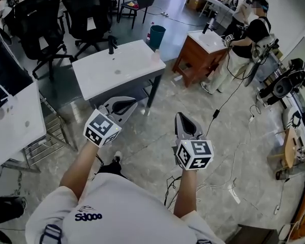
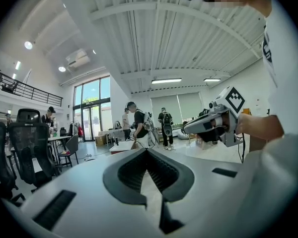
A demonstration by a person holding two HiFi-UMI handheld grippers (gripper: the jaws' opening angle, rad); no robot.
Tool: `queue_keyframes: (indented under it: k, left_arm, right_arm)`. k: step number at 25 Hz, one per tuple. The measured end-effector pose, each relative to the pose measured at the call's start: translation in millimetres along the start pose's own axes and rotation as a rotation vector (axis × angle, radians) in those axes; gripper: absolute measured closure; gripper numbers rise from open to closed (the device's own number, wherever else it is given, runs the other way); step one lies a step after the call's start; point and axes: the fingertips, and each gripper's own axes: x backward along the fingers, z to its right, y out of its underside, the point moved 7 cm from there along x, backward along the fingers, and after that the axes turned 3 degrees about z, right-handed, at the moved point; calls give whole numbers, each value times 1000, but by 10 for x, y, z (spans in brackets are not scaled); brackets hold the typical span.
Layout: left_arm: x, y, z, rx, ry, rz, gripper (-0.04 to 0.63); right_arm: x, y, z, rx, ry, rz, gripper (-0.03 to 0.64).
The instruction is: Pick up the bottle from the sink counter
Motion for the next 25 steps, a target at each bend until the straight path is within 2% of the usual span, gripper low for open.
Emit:
queue_keyframes:
  k: [5,11,18,25]
  left_arm:
    - [-208,81,-187,16,-15,-5,591]
    - [-632,250,-717,22,-18,8,591]
    - [-1247,258,-1283,-8,7,7,591]
    - [-1746,278,-1831,-2,29,1,591]
  right_arm:
    - [-187,14,159,-13,14,-3,607]
    - [-686,-17,387,-5,45,5,607]
    - [-1354,-122,726,19,77,-10,607]
    - [-1964,-239,1006,22,105,-22,606]
